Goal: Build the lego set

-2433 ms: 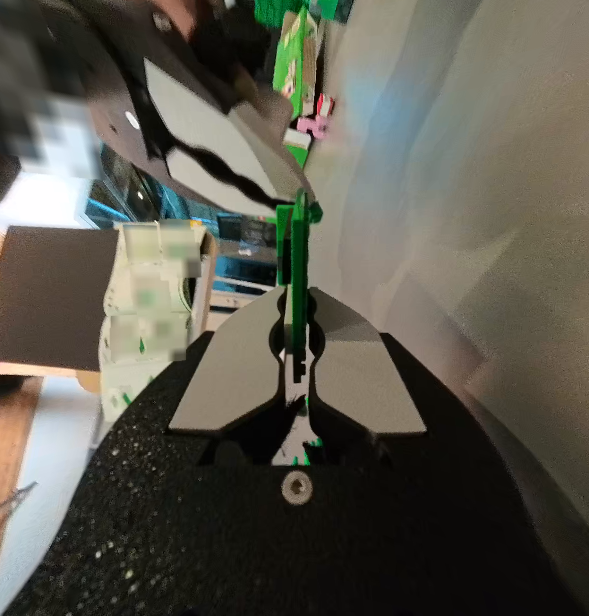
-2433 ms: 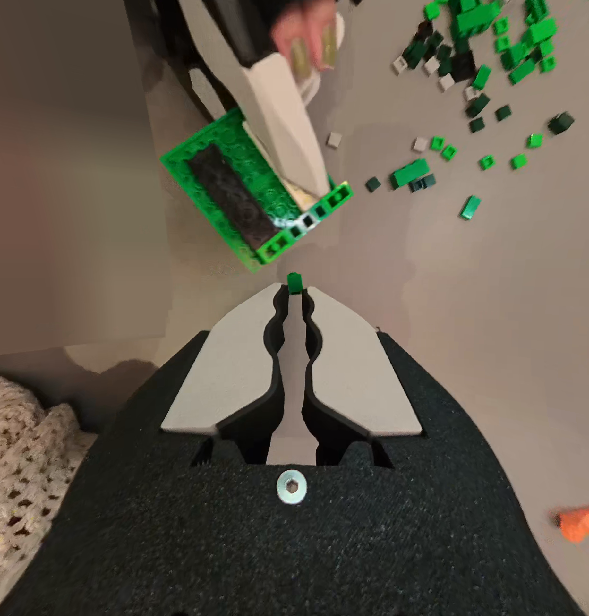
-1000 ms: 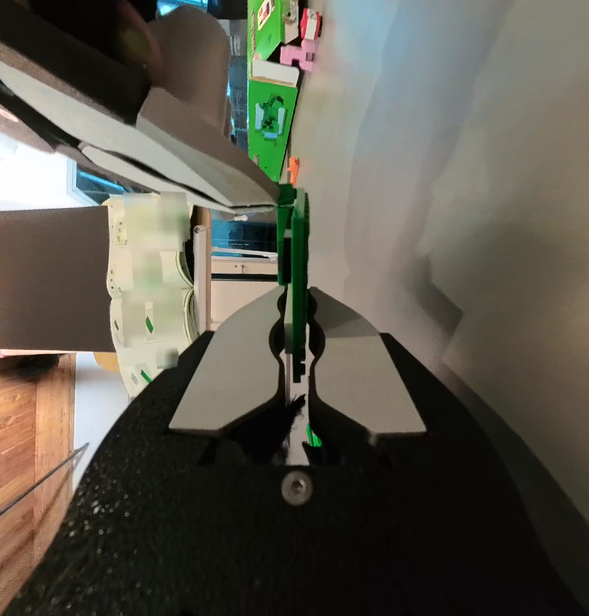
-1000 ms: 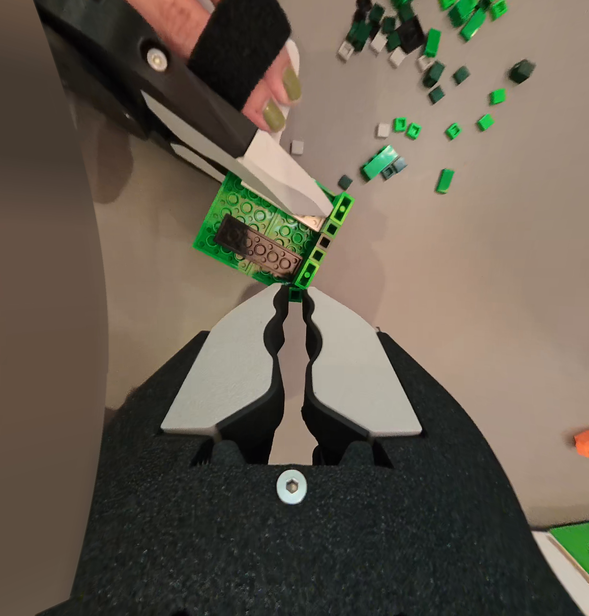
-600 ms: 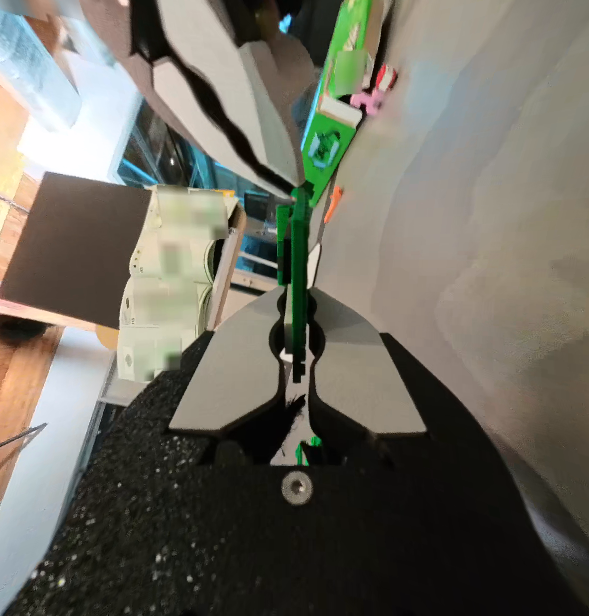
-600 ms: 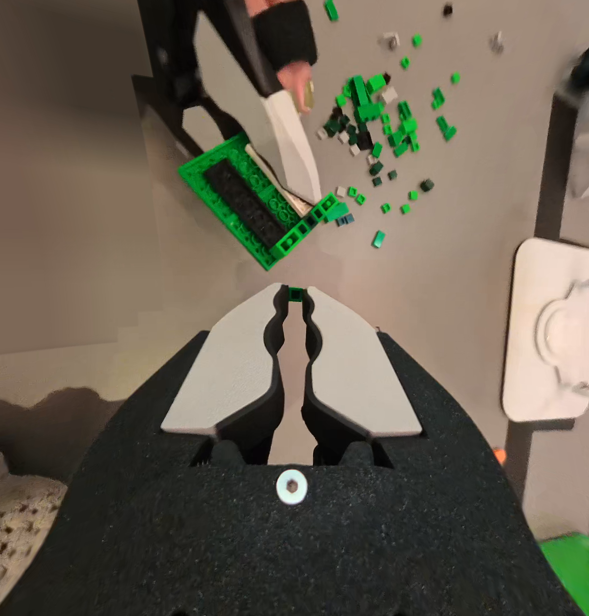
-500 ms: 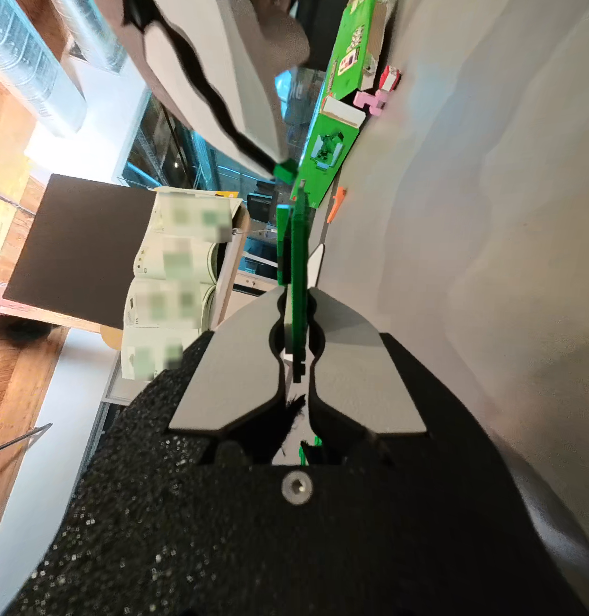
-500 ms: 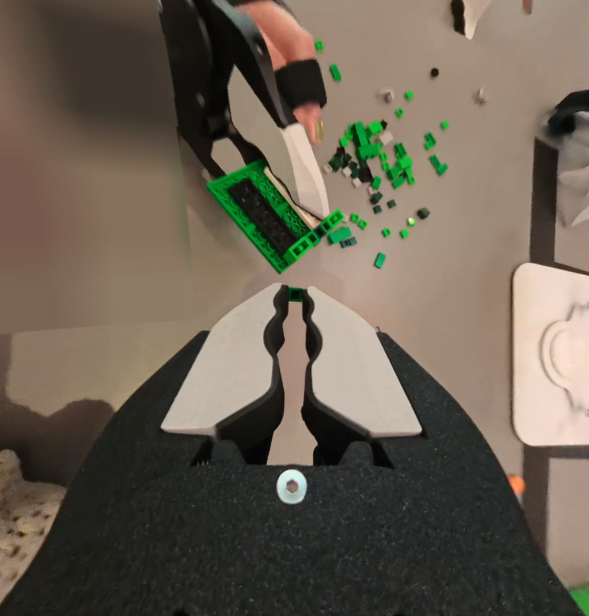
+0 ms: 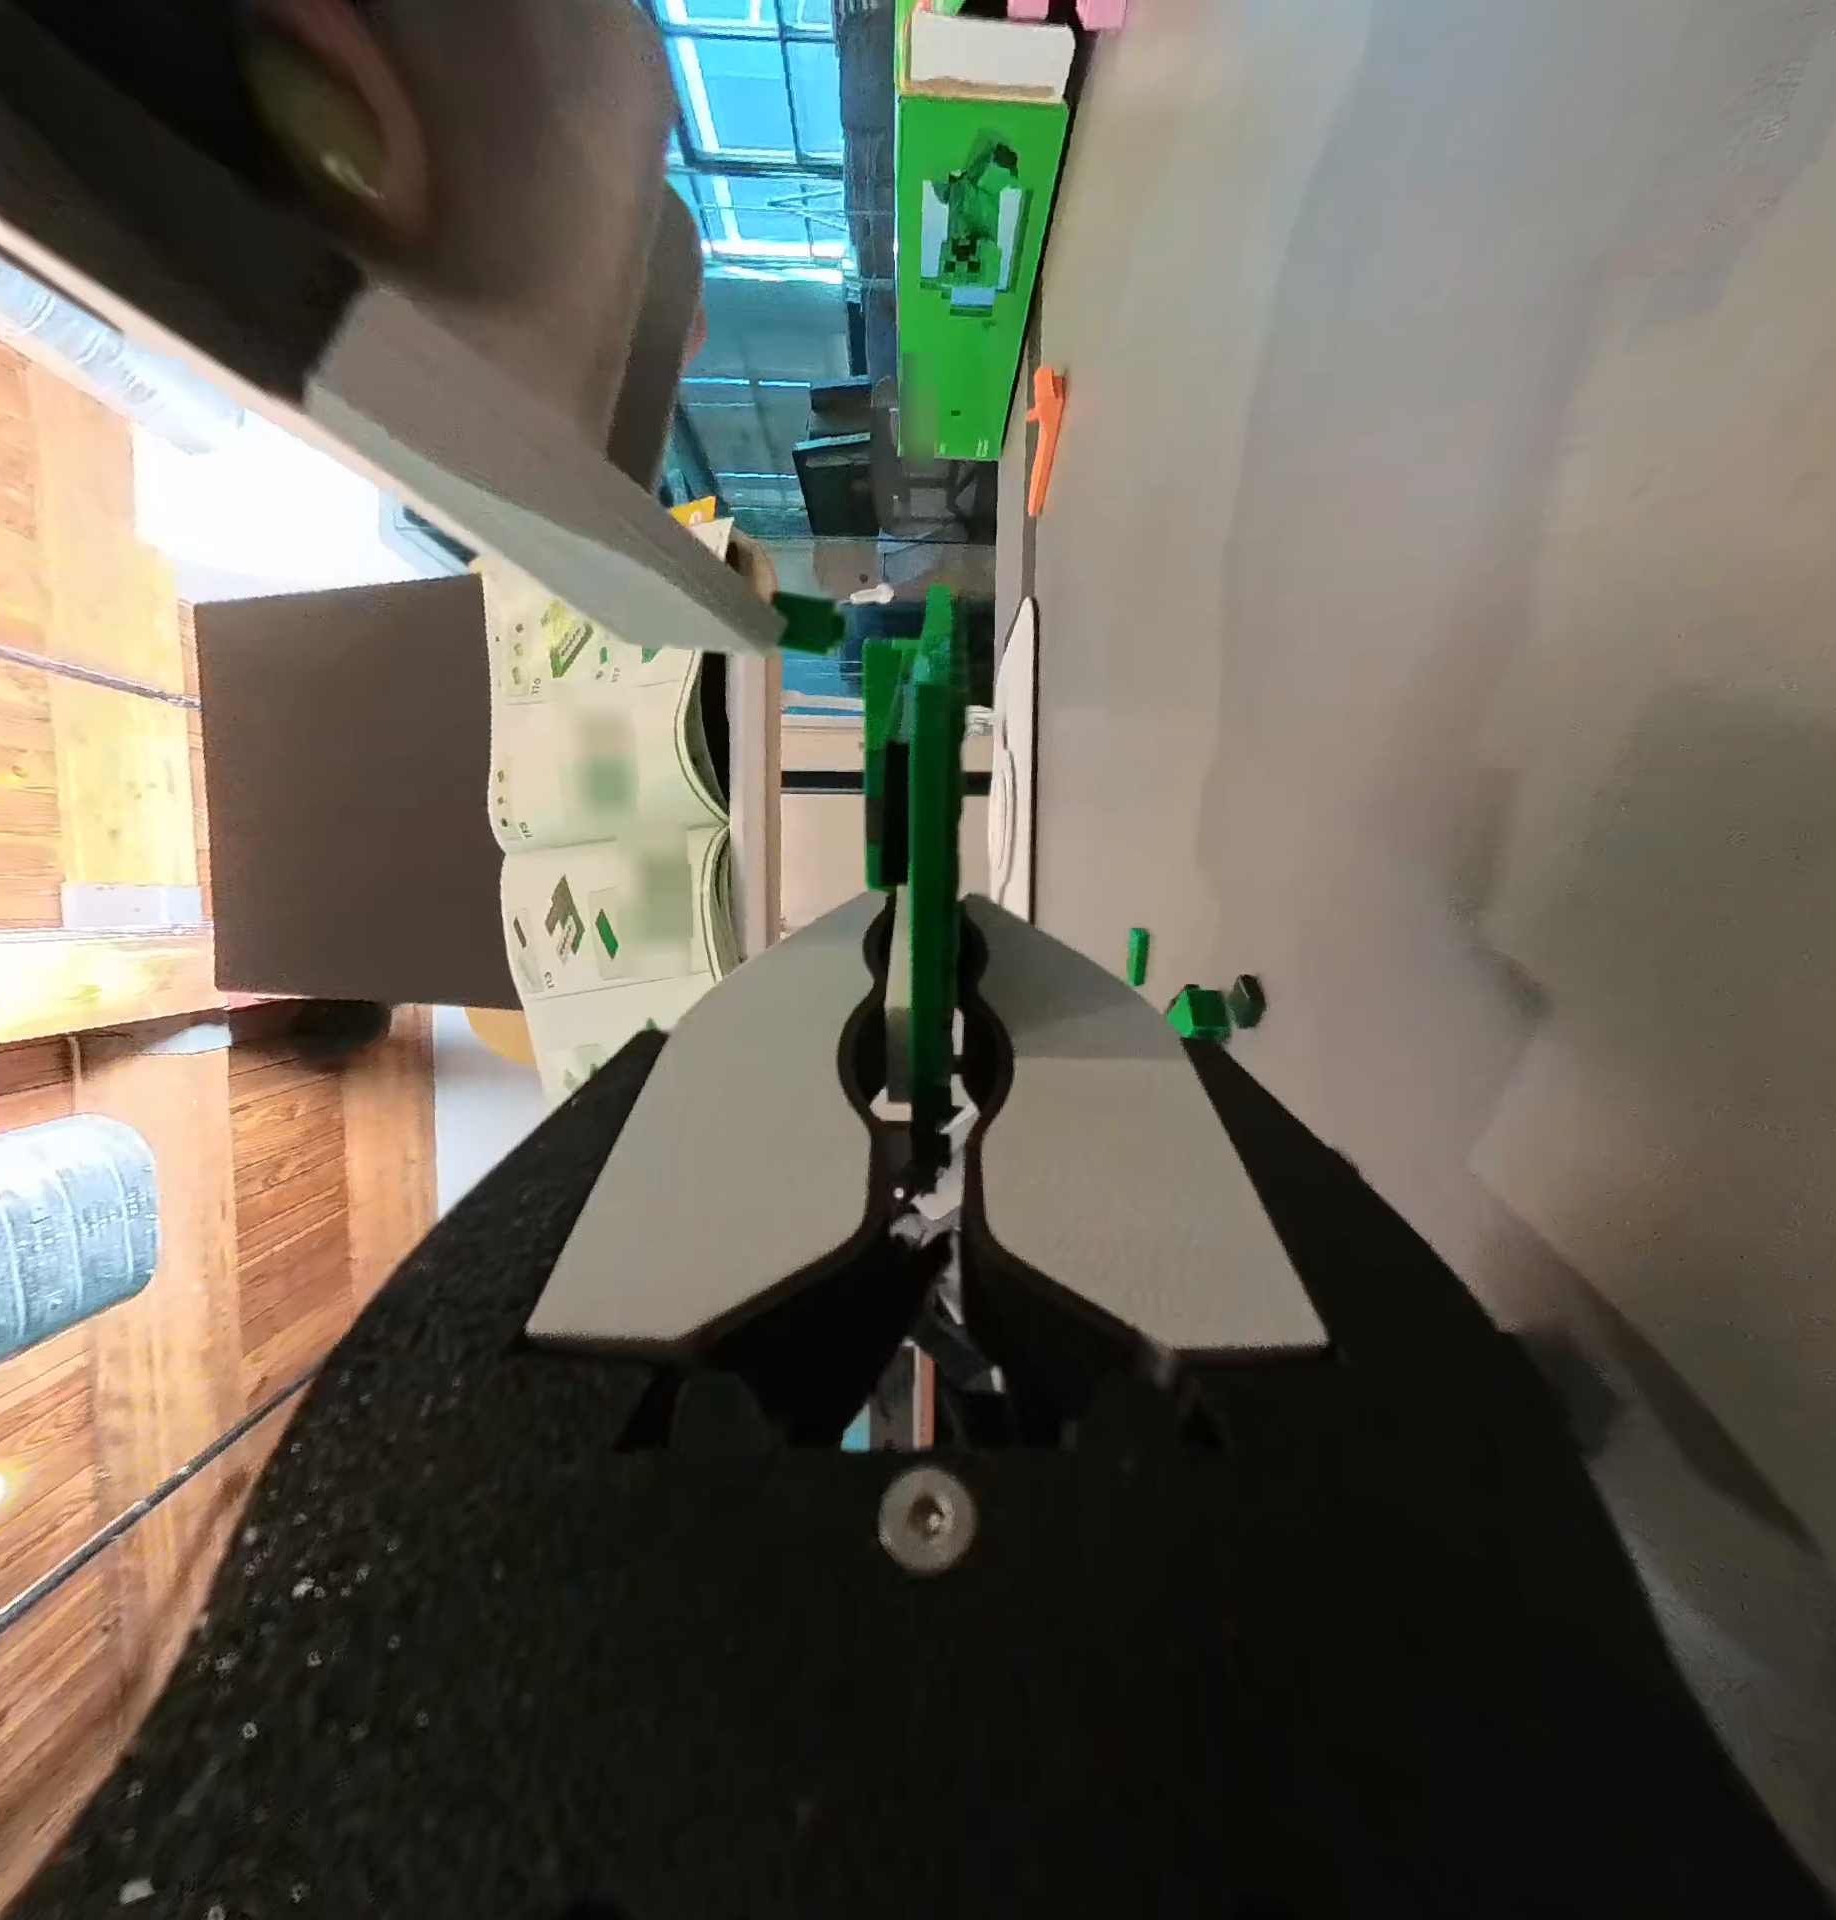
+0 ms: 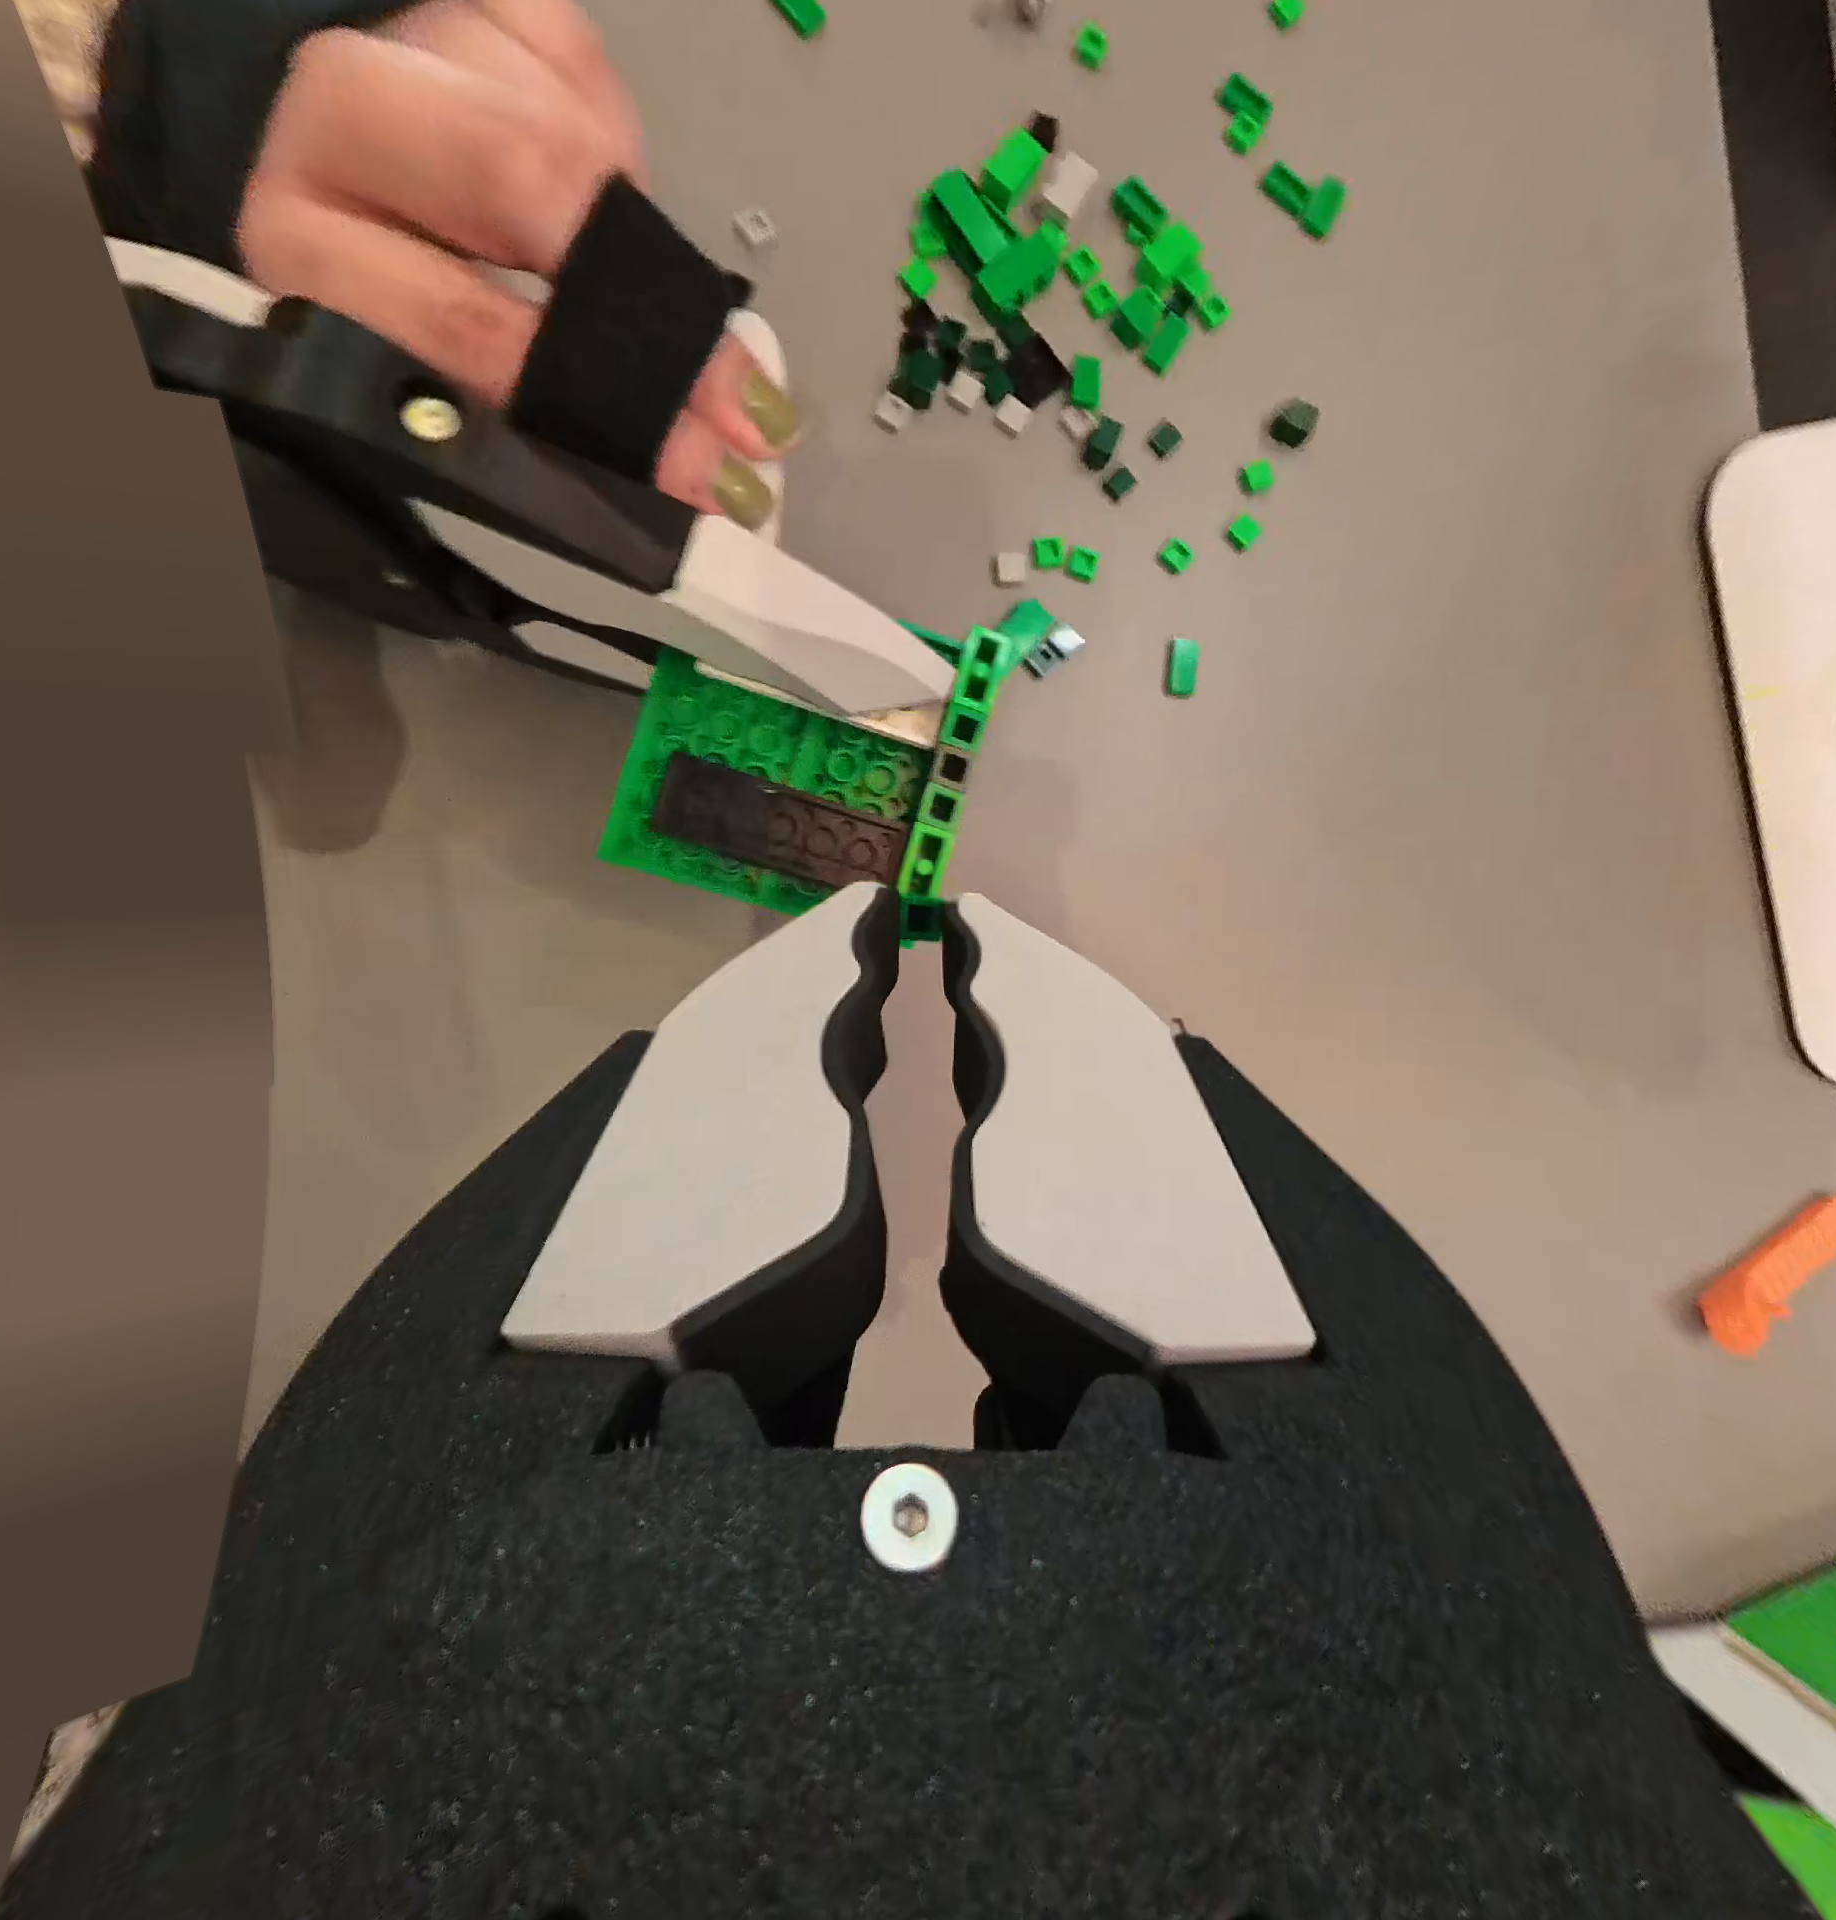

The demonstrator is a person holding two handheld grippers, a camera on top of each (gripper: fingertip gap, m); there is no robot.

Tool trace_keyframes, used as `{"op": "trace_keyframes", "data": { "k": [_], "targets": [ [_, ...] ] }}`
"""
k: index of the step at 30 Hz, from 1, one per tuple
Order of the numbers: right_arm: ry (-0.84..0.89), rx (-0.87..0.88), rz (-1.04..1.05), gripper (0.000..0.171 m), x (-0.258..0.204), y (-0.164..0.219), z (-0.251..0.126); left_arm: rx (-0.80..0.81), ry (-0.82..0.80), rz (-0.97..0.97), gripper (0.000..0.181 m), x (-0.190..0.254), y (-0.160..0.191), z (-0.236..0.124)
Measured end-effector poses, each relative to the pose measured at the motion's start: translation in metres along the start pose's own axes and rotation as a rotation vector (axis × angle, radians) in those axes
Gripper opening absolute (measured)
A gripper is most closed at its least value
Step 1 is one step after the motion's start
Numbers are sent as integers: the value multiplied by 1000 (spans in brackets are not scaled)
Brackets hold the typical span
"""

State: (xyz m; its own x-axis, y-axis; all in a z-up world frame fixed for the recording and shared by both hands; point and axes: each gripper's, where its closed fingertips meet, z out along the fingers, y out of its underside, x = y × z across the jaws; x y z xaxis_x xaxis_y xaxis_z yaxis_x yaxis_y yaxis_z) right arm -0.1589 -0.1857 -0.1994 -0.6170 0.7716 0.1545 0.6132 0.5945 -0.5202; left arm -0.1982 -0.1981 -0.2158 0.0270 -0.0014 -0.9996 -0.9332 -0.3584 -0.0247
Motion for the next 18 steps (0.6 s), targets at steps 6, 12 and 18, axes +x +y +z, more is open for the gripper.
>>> {"op": "trace_keyframes", "data": {
  "k": [6, 12, 18],
  "targets": [
    [12, -24, 72, 7, 1, 1, 7, -28, 27, -13, 8, 4, 2, 1],
    [-7, -28, 110, 7, 1, 3, 9, -39, 40, -21, 8, 5, 4, 1],
    [-12, -35, 121, 7, 1, 4, 10, -36, 47, -26, 8, 7, 3, 1]
  ]
}}
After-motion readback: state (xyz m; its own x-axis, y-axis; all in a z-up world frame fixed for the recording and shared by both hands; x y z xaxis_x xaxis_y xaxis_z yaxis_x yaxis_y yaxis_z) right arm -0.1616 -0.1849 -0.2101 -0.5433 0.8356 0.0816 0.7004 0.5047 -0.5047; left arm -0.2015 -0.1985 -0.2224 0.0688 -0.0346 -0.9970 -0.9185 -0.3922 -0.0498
